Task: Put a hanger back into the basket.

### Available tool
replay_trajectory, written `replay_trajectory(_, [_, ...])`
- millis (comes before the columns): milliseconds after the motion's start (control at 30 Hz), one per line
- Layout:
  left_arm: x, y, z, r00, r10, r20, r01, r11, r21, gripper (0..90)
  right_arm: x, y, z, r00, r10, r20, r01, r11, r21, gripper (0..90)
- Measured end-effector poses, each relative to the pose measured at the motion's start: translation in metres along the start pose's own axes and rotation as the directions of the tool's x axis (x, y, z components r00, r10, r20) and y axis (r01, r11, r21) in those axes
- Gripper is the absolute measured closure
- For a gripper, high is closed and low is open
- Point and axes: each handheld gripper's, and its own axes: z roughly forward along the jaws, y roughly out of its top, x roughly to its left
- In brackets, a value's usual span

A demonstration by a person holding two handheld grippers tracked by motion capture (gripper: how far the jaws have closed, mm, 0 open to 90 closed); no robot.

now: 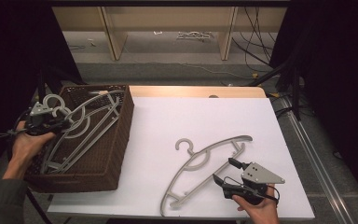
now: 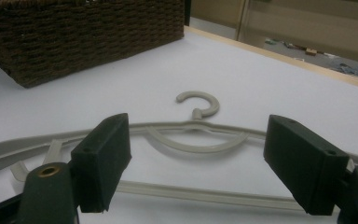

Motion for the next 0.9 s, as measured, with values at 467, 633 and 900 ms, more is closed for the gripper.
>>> replay_trajectory(467, [-0.009,-0.004,0.018,0.9996,0.022,-0.018,-0.021,0.9969,0.076,78.8,0.0,0.0,0.0,1.0,0.0,-0.001,0.0,1.0,-0.001,23.9])
replay_trajectory(633, [-0.014,-0.004,0.016,0.997,0.023,-0.074,-0.017,0.996,0.088,69.4,0.0,-0.001,0.002,1.0,-0.003,0.001,0.003,1.0,-0.017,23.9])
replay_trajectory(900, [-0.024,0.008,-0.009,0.994,-0.052,-0.096,0.05,0.9986,-0.02,51.0,0.0,0.0,0.0,1.0,-0.001,-0.001,0.001,1.0,-0.001,23.9])
